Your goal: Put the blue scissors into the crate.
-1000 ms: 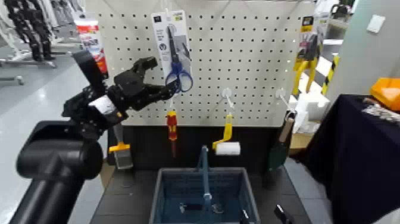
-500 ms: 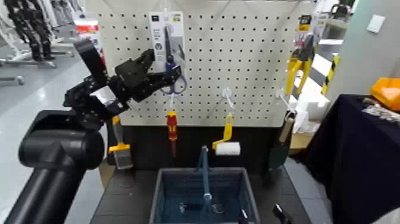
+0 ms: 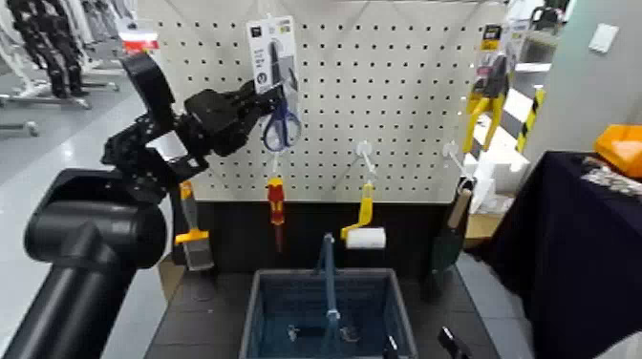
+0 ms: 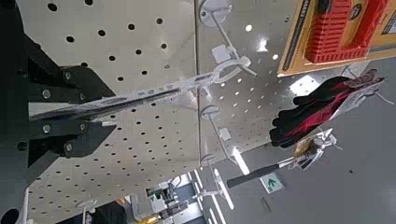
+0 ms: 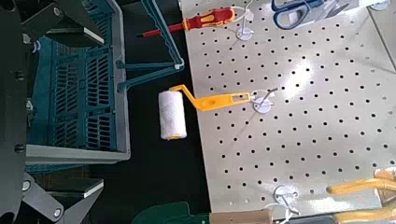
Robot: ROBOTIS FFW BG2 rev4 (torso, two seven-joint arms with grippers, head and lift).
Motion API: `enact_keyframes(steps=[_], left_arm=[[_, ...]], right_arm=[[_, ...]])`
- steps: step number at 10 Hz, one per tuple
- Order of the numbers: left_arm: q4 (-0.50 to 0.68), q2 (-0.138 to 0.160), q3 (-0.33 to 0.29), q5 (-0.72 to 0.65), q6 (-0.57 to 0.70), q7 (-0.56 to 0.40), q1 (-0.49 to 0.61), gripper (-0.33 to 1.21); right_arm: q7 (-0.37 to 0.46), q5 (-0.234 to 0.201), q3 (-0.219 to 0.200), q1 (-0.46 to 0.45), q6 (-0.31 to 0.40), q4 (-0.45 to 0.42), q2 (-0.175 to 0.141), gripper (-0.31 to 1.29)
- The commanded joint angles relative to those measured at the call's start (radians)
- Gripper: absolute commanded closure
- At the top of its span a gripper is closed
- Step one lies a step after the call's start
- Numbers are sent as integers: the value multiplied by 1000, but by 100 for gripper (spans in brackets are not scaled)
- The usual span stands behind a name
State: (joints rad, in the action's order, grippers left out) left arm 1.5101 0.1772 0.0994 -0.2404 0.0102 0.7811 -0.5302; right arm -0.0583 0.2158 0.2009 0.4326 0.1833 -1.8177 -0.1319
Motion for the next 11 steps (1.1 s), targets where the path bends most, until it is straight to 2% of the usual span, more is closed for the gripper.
enact_keyframes(steps=[1,5,9,11], left_arm=[[12,2,3,7,-7,-11,-1,118],[12,2,-1,7,2,-14,-4,118],[162,4,-29,13,-9,-25,10,118],[194,-1,-26,10,-18,-23,22,118]], right_arm=[[0,-1,-1,2,-1,0,2,23],[0,-1,-1,0,-1,3,3,23],[-2,5,0,0,-8,5,3,23],[-2,5,-1,2,-10,5,3,23]])
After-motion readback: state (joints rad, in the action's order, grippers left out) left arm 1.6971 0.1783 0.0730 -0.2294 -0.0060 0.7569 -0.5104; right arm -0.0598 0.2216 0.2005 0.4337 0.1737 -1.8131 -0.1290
